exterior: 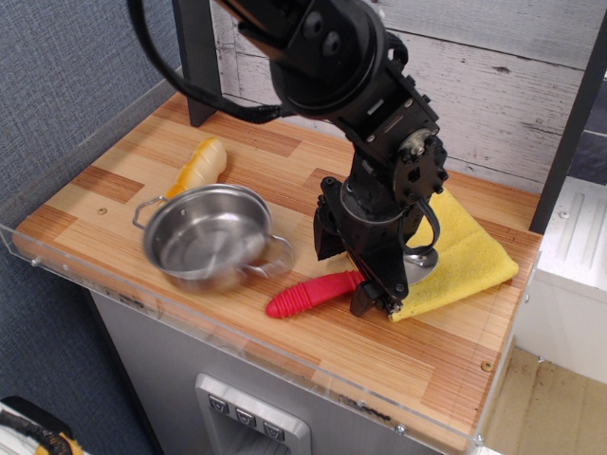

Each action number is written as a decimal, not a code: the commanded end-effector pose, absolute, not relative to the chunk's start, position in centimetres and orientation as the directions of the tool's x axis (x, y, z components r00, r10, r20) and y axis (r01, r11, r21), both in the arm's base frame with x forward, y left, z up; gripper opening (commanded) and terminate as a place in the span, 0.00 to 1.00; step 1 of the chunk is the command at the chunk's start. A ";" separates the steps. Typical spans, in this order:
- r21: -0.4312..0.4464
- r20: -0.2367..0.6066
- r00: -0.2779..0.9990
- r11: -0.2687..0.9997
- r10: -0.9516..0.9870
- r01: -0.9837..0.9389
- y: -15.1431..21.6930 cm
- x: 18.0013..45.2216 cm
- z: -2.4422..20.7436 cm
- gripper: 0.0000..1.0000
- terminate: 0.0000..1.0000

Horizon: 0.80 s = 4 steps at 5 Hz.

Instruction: Move the red spoon behind the pot

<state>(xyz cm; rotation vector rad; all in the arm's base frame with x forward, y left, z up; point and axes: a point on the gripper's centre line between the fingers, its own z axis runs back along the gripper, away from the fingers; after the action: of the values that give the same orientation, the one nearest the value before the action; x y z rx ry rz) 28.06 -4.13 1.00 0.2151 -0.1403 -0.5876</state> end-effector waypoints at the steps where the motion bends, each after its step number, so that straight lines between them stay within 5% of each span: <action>1: 0.264 0.091 0.820 0.808 -0.565 0.527 -4.2 27.4 1.9 0.00 0.00; 4: 0.288 0.162 0.820 0.821 -0.549 0.492 -4.6 27.6 3.7 0.00 0.00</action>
<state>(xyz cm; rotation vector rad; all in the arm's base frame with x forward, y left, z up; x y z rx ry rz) 27.66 -4.55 2.72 0.2379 -0.2049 -0.5555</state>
